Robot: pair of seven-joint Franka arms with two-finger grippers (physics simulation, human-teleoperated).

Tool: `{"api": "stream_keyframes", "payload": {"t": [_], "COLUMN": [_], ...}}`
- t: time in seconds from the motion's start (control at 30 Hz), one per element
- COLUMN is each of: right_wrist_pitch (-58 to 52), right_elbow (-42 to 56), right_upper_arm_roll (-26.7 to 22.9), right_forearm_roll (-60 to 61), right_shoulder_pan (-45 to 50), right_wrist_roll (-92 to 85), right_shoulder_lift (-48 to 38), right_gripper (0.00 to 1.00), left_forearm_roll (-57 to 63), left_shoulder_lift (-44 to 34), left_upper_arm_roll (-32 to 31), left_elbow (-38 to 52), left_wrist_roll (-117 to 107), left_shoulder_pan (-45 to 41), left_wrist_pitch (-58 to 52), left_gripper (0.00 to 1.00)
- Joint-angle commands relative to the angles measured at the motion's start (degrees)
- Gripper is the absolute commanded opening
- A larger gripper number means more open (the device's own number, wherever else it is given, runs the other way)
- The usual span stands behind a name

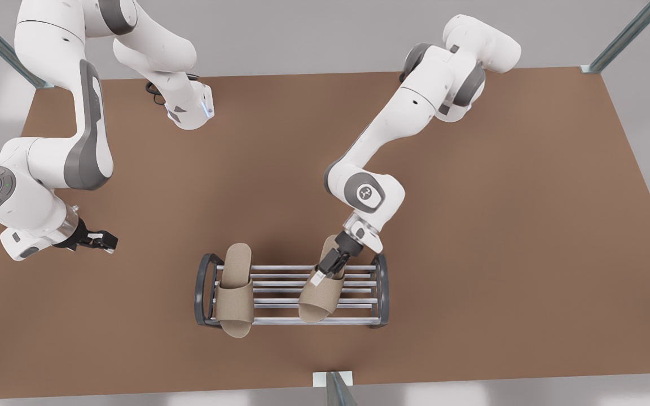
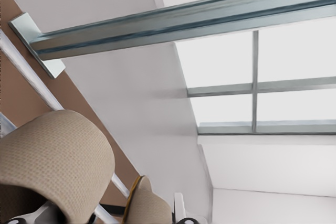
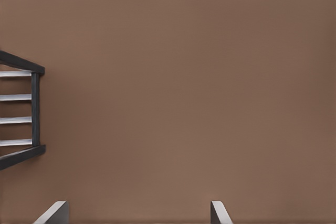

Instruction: Place the right shoe on the shoe rack with the right arm, and place the left shoe on the shoe rack with the left arm

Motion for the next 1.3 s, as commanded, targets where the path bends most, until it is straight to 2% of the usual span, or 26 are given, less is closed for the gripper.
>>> {"api": "stream_keyframes", "payload": {"t": [0.0, 0.2, 0.63, 0.73, 1.27], "right_wrist_pitch": [0.06, 0.06, 0.06, 0.06, 0.06], "right_elbow": [0.04, -0.05, 0.04, -0.05, -0.04], "right_upper_arm_roll": [0.01, 0.01, 0.01, 0.01, 0.01], "right_forearm_roll": [0.02, 0.02, 0.10, 0.10, 0.10], "right_shoulder_pan": [0.00, 0.00, 0.00, -0.09, -0.17], "right_wrist_roll": [-0.07, -0.07, -0.07, -0.07, -0.16], "right_shoulder_lift": [-0.06, -0.06, -0.06, -0.06, -0.06], "right_gripper": [1.00, 1.00, 1.00, 1.00, 1.00], "left_forearm_roll": [-0.07, -0.07, 0.11, -0.07, -0.25], "left_shoulder_lift": [-0.38, -2.93, -2.75, -5.21, -4.68], "left_upper_arm_roll": [0.02, 0.02, -0.07, -0.15, -0.24], "left_elbow": [-0.29, -3.19, -3.45, -6.27, -6.53], "left_wrist_roll": [-0.44, -2.20, -2.64, -2.64, -3.17], "left_shoulder_pan": [0.28, 0.63, 0.37, 0.46, 0.81], "left_wrist_pitch": [-0.05, 0.21, 0.21, 0.21, 0.12], "left_gripper": [1.00, 1.00, 1.00, 1.00, 1.00]}}
